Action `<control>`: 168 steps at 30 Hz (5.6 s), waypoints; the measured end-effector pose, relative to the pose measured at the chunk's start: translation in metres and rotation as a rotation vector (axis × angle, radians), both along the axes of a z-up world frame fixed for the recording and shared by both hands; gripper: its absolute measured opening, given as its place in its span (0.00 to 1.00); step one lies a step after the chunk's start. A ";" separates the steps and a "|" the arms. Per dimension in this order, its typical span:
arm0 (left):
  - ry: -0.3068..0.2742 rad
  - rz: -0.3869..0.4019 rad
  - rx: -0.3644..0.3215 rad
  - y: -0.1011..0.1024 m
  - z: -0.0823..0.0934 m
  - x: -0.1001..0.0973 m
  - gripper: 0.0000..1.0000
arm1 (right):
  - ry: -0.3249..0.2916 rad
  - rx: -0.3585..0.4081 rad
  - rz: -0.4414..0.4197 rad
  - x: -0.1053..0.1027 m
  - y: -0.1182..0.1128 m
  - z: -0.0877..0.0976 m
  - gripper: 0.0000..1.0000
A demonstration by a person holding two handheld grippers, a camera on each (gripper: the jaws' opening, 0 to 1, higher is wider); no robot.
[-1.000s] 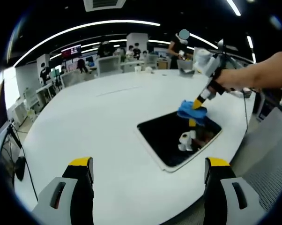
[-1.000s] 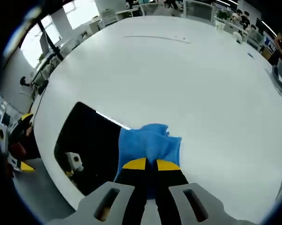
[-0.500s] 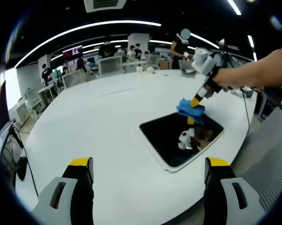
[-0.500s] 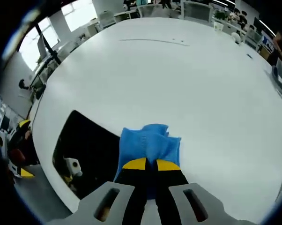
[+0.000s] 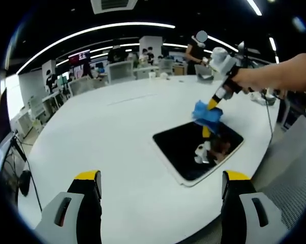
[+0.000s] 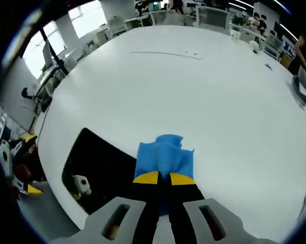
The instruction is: Wipe the mirror surface with the cleaning cloth until all visible marks leave the cleaned area.
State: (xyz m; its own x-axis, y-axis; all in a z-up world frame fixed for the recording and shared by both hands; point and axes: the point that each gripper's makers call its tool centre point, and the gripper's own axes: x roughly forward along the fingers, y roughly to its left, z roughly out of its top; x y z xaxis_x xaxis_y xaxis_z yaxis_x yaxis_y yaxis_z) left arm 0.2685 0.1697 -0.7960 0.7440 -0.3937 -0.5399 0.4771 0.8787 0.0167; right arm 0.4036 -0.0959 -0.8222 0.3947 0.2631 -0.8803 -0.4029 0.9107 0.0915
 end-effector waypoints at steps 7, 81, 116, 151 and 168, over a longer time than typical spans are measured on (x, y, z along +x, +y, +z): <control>0.001 -0.019 0.002 -0.003 -0.001 -0.001 0.99 | -0.023 0.016 -0.047 -0.007 -0.023 0.022 0.00; -0.026 -0.034 -0.042 -0.007 0.006 -0.001 0.99 | -0.522 0.177 0.103 -0.121 -0.050 0.053 1.00; -0.039 -0.019 -0.041 -0.006 0.011 0.003 0.99 | -0.525 0.110 -0.054 -0.139 -0.073 0.040 1.00; -0.027 -0.003 -0.041 -0.007 0.015 0.003 0.99 | -0.508 0.093 -0.047 -0.140 -0.076 0.034 1.00; -0.014 -0.016 -0.015 -0.007 0.007 -0.002 0.99 | -0.487 0.108 -0.067 -0.141 -0.076 0.031 0.98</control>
State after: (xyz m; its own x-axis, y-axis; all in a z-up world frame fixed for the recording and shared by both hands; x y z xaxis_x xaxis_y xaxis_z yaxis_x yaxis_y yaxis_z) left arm 0.2661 0.1627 -0.7891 0.7451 -0.4135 -0.5232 0.4911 0.8711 0.0109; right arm 0.2625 -0.1724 -0.7910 0.7723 0.3026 -0.5585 -0.3635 0.9316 0.0022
